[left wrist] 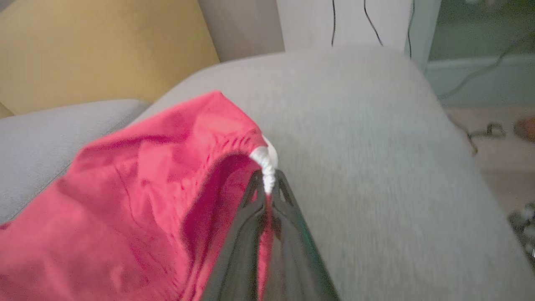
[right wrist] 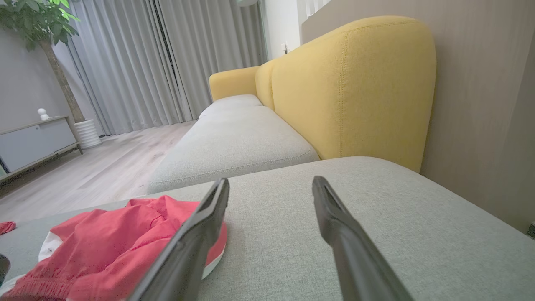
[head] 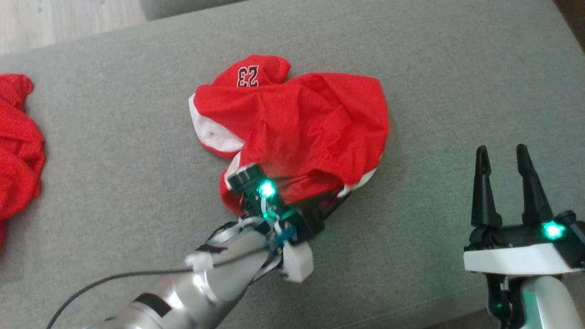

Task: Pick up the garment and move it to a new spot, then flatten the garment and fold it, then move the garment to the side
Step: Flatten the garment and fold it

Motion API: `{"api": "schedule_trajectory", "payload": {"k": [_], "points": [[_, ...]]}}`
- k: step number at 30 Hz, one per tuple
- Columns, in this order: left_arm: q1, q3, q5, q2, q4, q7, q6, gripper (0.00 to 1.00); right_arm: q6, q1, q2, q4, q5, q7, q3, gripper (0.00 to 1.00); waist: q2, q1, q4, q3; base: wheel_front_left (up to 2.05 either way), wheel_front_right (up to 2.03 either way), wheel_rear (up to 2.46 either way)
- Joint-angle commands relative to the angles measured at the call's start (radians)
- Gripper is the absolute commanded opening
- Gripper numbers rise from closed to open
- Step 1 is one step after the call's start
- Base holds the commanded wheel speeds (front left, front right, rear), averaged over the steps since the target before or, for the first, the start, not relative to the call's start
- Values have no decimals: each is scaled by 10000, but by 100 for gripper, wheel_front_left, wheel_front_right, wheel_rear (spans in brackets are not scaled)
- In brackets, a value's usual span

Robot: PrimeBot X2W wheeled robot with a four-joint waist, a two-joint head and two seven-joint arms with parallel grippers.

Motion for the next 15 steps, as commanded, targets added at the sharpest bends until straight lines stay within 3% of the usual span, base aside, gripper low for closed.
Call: {"api": "schedule_trajectory", "payload": {"k": [1,5,10,15], "points": [[-172,428,-350,-68,-427,18,-45,0,-7,-163,-68,-273,-47,-38,226,100,0,-1,-24,-143,0,0,0],[-457,885,-1946,-116,-1196,18,-245,0,-7,-60,-68,-192,74,-38,340,100,0,-1,-86,-575,0,0,0],[-2152,178,-4854,-117,-2150,157,-258,0,-7,115,-68,-54,156,-38,587,100,0,-1,-287,-1186,0,0,0],[-4041,156,-7468,430,-3140,482,-260,0,-7,336,-68,-2,162,-38,633,100,0,-1,-287,-1720,0,0,0]]}}
